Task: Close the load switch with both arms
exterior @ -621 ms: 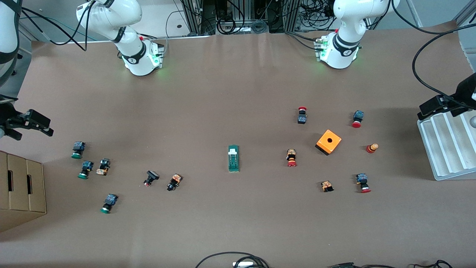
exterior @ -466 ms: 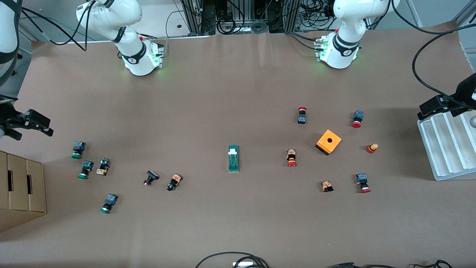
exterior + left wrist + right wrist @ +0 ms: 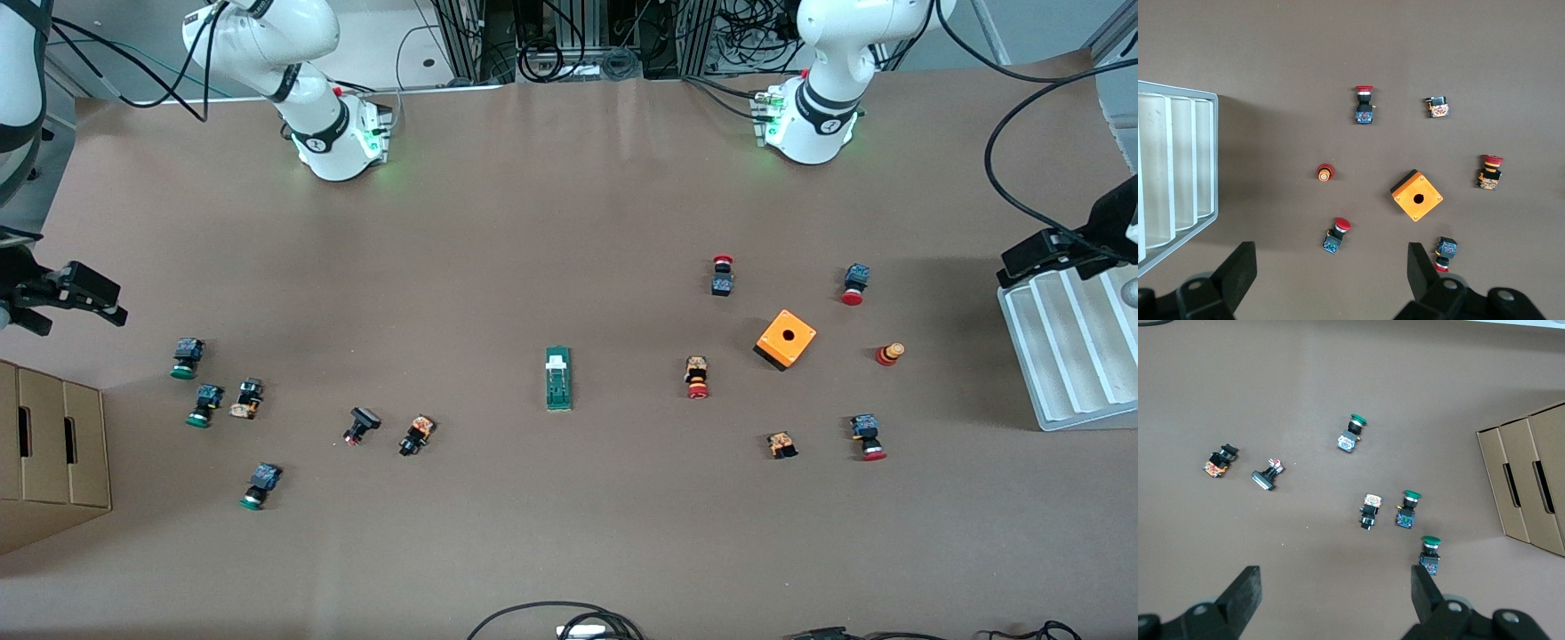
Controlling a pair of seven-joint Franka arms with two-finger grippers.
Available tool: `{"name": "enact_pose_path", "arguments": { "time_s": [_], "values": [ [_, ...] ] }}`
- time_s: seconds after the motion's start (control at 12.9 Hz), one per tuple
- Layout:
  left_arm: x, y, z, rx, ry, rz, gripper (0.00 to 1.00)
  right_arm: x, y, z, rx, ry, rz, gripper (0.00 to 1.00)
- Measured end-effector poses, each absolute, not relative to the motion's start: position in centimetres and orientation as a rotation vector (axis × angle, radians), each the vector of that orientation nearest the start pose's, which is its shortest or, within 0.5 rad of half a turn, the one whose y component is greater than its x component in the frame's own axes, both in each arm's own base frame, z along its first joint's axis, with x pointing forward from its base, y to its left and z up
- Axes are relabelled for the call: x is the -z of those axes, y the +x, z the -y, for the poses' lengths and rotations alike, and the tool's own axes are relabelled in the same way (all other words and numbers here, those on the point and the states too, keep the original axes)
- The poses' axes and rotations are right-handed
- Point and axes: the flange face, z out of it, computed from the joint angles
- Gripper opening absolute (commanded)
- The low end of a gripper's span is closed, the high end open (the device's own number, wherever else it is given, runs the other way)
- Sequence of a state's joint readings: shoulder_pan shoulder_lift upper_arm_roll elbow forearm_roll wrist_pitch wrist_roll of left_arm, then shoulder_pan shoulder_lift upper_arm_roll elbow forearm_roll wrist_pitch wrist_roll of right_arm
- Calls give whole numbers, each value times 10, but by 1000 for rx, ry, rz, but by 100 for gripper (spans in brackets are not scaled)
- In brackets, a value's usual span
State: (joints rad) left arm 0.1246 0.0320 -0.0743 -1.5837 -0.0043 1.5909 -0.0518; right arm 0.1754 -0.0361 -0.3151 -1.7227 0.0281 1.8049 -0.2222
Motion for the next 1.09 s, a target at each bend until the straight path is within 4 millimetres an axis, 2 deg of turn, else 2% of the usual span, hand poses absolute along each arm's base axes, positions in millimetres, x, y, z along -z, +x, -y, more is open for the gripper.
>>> {"name": "enact_pose_path", "arguments": {
  "time_s": [0.47,0.85,1.09],
  "values": [
    [-594,571,-15,-54,-3147,120,100,-593,557,79,191,-3116,121,100],
    [-569,587,0,-86,-3163,77,100,-593,557,78,193,-3116,122,100],
    [-570,586,33,-87,-3175,-14,100,-593,557,78,193,-3116,123,100]
  ]
}}
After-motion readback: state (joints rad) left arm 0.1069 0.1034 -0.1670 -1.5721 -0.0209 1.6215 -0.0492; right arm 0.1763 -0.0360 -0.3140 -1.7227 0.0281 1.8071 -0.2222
